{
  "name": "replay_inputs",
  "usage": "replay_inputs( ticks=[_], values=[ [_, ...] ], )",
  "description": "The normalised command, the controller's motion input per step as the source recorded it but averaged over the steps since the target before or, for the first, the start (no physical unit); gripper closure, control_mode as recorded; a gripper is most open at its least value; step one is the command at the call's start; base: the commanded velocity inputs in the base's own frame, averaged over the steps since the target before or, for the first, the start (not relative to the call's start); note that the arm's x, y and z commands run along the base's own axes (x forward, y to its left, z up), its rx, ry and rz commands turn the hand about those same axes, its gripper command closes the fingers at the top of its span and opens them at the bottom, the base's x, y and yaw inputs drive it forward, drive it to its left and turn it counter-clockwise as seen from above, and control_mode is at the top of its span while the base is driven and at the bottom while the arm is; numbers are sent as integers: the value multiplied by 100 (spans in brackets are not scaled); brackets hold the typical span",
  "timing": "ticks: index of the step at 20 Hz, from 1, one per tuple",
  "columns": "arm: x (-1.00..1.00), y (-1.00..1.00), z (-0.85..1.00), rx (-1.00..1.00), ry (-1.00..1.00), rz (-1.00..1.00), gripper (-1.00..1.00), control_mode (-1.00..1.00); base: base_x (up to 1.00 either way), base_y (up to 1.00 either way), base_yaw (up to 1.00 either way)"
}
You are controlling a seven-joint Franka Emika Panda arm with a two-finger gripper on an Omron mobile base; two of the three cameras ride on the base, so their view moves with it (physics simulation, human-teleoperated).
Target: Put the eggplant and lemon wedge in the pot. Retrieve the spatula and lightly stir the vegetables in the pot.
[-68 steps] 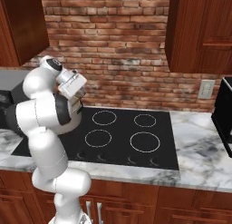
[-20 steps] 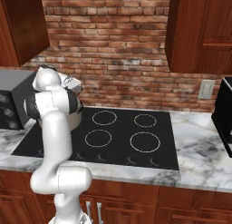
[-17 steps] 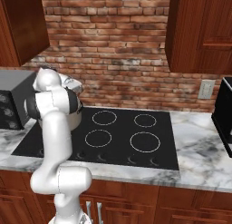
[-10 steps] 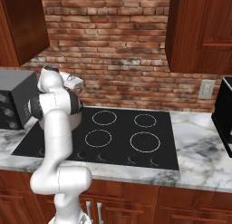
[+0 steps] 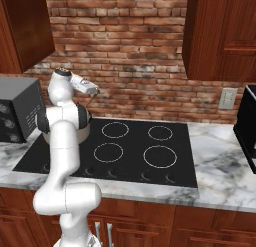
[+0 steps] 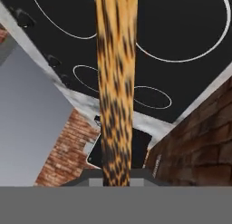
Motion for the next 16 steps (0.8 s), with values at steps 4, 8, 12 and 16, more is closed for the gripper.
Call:
replay_inputs(
  ticks=[4,8,12,16],
  values=[
    [-8,-3,-11,0,35,7,100,-100,0,0,0],
    [0,12,-9,-7,43,8,100,-100,0,0,0],
    [12,13,-38,-12,36,9,100,-100,0,0,0],
    [24,16,-42,-11,19,8,100,-100,0,0,0]
  ],
)
